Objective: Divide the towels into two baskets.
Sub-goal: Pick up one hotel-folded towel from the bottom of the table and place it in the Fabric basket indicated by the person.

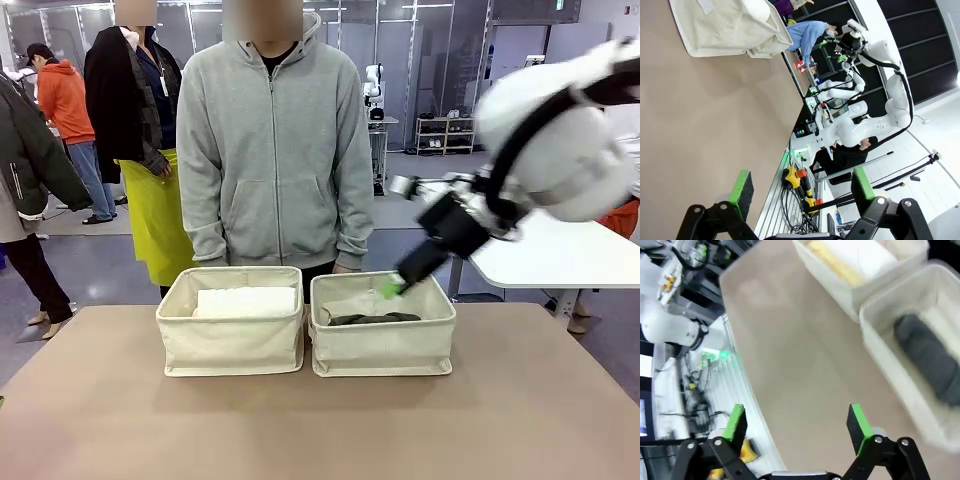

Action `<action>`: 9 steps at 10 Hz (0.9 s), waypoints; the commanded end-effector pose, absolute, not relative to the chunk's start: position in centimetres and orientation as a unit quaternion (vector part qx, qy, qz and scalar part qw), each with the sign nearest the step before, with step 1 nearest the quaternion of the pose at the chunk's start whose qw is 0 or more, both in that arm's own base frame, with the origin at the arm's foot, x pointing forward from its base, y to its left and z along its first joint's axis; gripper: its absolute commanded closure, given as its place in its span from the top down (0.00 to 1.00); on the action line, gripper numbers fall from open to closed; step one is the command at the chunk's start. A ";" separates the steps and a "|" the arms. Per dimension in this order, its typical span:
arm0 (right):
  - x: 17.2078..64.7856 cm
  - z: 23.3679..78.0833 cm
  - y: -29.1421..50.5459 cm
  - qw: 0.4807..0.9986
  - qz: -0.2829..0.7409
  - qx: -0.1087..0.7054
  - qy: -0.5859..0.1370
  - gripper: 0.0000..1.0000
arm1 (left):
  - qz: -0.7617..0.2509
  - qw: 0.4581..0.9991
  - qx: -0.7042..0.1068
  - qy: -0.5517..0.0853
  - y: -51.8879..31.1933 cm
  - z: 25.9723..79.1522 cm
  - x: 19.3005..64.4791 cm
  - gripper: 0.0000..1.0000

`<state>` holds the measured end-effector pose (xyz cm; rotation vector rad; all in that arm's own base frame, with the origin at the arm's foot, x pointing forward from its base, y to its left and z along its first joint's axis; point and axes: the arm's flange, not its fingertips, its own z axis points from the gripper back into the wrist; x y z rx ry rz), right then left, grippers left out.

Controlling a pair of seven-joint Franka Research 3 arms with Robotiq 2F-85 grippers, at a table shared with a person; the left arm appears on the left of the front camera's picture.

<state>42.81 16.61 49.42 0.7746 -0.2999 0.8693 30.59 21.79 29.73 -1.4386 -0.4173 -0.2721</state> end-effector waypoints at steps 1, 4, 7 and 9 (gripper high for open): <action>40.2 48.0 9.6 0.841 0.341 0.402 -0.122 1.00 | -0.125 0.724 -0.650 -0.193 21.9 30.1 30.3 1.00; 34.4 44.5 -1.3 0.856 0.203 0.459 -0.123 1.00 | -0.125 0.724 -0.650 -0.193 21.9 30.1 30.3 1.00; 26.5 39.6 -8.7 0.836 0.056 0.525 -0.151 1.00 | -0.125 0.724 -0.650 -0.193 21.9 30.1 30.3 1.00; 21.0 37.0 -11.6 0.816 -0.001 0.551 -0.173 1.00 | -0.125 0.724 -0.650 -0.193 21.9 30.1 30.3 1.00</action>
